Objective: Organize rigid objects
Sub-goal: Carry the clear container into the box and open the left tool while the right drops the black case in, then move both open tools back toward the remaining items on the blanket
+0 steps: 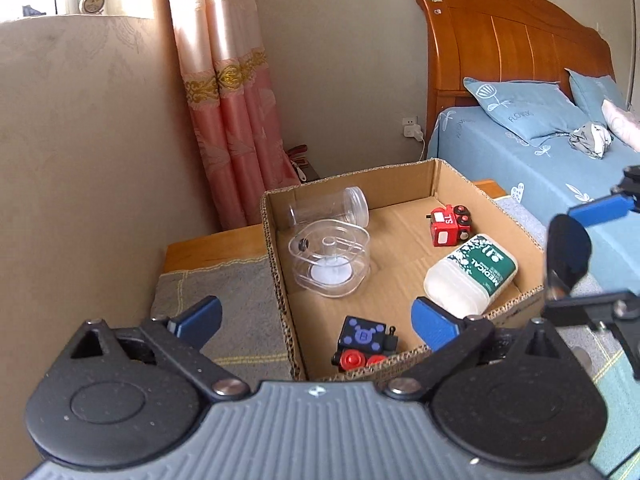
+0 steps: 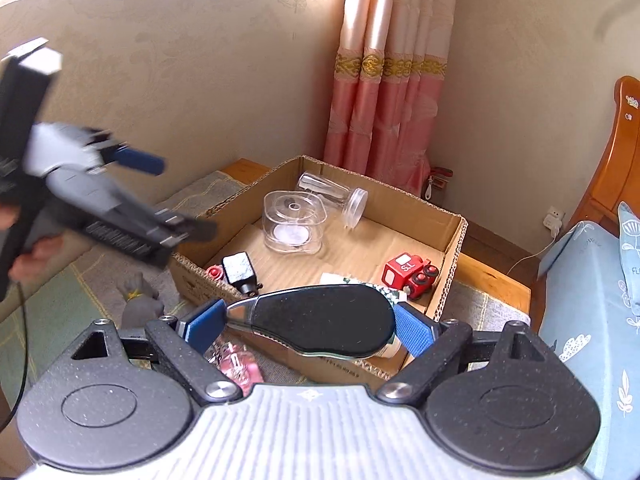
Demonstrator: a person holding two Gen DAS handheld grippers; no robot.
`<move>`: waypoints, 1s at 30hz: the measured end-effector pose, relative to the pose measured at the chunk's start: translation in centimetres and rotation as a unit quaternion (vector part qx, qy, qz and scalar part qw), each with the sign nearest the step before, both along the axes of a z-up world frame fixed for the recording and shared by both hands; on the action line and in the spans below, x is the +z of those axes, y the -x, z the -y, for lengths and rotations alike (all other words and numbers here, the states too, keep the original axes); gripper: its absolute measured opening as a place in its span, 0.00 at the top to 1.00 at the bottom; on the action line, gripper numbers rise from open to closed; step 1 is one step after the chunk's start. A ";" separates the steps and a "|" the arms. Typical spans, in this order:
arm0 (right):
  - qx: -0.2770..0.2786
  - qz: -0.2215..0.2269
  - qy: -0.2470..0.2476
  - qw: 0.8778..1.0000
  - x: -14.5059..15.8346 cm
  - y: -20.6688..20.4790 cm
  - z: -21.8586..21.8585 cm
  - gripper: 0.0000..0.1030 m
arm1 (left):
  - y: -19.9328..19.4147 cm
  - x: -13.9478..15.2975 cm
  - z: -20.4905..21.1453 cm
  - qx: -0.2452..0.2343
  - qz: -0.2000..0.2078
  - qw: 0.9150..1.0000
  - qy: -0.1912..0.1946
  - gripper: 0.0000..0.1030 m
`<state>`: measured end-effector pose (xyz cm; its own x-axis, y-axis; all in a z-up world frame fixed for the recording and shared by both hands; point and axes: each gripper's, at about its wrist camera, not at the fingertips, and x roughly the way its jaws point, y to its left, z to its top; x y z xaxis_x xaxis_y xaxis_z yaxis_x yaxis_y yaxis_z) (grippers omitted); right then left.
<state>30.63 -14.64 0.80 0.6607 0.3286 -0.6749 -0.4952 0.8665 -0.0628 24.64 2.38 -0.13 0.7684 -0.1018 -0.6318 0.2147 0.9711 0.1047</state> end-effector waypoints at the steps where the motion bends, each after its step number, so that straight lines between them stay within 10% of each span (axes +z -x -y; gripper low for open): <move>1: -0.003 -0.004 0.000 1.000 0.1 -0.6 -0.1 0.10 | 0.8 0.0 -0.3 0.006 0.003 1.000 -0.001 0.01; 19: -0.048 -0.070 0.005 0.996 -1.7 -11.5 -3.3 0.10 | 7.6 -2.7 -4.8 0.091 -0.025 0.995 0.038 0.01; 30: -0.065 -0.048 0.018 0.997 -1.7 -10.2 -3.8 0.00 | 8.1 -2.8 -5.5 0.092 -0.024 0.994 0.048 0.01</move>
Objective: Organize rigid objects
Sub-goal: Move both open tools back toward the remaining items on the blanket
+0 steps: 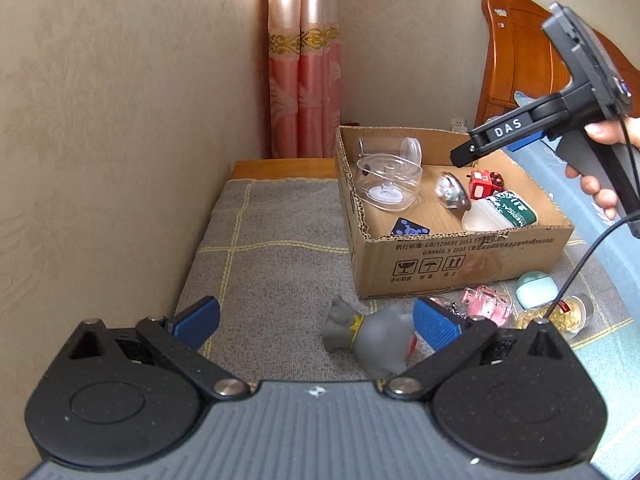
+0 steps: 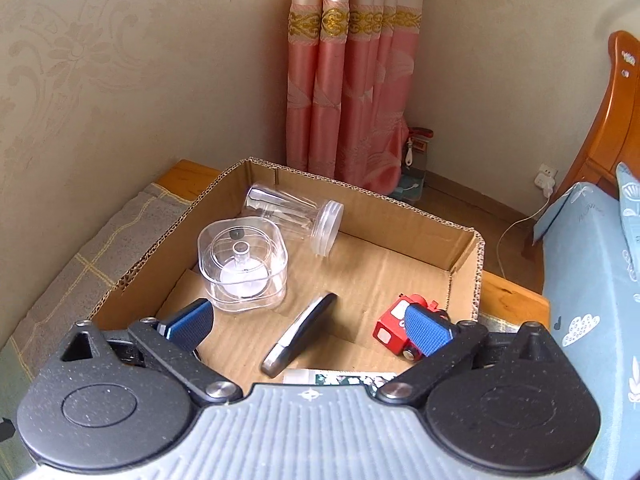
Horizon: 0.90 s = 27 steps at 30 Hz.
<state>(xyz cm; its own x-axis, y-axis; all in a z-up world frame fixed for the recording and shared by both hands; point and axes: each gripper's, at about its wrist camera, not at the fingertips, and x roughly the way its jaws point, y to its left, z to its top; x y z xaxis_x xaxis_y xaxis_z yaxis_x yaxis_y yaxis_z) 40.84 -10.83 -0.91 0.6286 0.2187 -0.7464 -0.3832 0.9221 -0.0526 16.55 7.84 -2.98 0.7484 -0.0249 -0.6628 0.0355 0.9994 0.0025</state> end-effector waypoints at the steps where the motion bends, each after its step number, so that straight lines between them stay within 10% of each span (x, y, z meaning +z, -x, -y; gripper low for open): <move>1: 0.002 0.002 -0.001 1.000 0.2 0.4 0.1 0.00 | 0.0 0.0 0.0 -0.001 0.000 1.000 0.001 0.01; 14: -0.009 0.018 -0.016 1.000 1.0 7.8 1.8 0.00 | 0.9 0.0 1.2 -0.023 -0.002 1.000 -0.013 0.01; 27: -0.105 0.028 -0.036 0.993 -4.3 16.7 3.4 0.00 | 1.2 -1.6 1.6 -0.040 -0.022 0.999 -0.012 0.01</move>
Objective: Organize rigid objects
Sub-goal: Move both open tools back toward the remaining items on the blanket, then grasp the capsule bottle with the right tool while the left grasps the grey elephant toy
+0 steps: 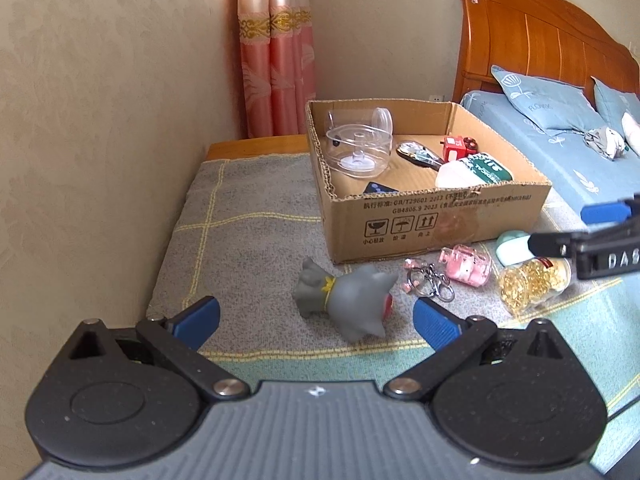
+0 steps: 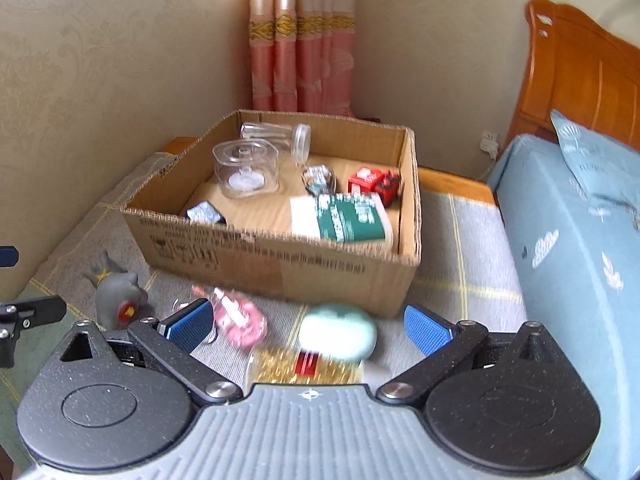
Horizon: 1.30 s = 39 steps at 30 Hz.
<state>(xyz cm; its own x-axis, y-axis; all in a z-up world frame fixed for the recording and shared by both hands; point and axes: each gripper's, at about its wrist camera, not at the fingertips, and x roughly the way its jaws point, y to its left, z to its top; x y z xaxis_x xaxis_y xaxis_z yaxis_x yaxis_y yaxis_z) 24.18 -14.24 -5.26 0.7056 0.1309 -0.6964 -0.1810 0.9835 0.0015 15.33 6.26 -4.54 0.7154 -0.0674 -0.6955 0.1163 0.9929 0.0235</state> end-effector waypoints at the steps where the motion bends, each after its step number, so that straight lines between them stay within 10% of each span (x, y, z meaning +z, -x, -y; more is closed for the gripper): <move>1: -0.007 0.003 0.002 1.000 -0.7 0.4 0.0 0.00 | 0.0 -0.1 0.1 -0.003 -0.001 1.000 0.000 0.01; 25: -0.040 -0.056 0.019 0.997 -6.9 0.5 1.5 0.00 | -1.8 -6.3 0.9 -0.053 -0.090 0.994 -0.011 0.00; 39: -0.035 -0.049 0.018 0.998 -7.0 0.6 1.6 0.00 | -3.5 -7.0 0.6 -0.089 -0.041 0.995 -0.007 0.00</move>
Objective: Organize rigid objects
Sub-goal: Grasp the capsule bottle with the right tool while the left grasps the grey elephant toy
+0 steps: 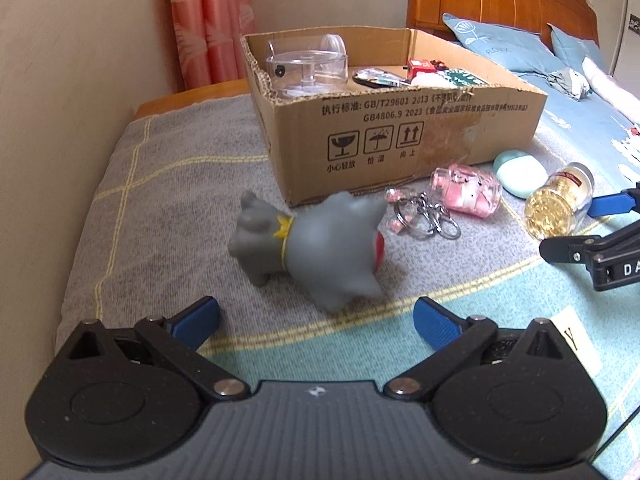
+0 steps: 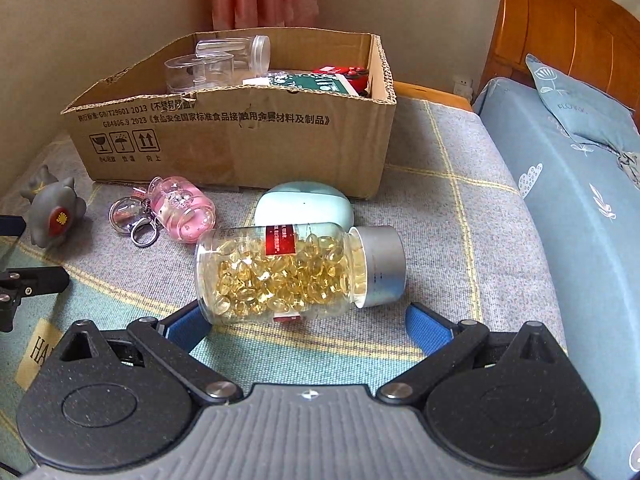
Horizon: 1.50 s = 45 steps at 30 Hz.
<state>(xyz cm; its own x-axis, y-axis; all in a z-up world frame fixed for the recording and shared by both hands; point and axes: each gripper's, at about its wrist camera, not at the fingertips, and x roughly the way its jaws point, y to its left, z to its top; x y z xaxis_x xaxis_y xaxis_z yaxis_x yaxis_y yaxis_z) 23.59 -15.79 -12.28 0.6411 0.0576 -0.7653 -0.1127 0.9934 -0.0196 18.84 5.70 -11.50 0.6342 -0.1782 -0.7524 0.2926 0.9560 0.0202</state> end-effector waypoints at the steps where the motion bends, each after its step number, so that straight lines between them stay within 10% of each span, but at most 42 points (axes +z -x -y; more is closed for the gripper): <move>1: 0.000 0.000 0.000 1.000 0.0 0.0 0.0 0.00 | -0.2 0.0 0.0 -0.003 0.003 1.000 -0.001 0.00; 17: 0.003 0.002 0.000 1.000 0.0 0.0 -0.1 0.00 | -2.0 1.1 0.3 -0.028 0.031 0.999 -0.001 0.04; 27: 0.013 0.000 -0.002 1.000 0.1 0.0 0.0 0.00 | -2.4 0.9 0.3 -0.033 0.017 0.999 0.008 0.28; 45: 0.048 0.021 0.005 0.999 1.4 -0.7 -0.3 0.06 | -2.6 1.4 0.5 -0.032 0.012 0.999 0.005 0.29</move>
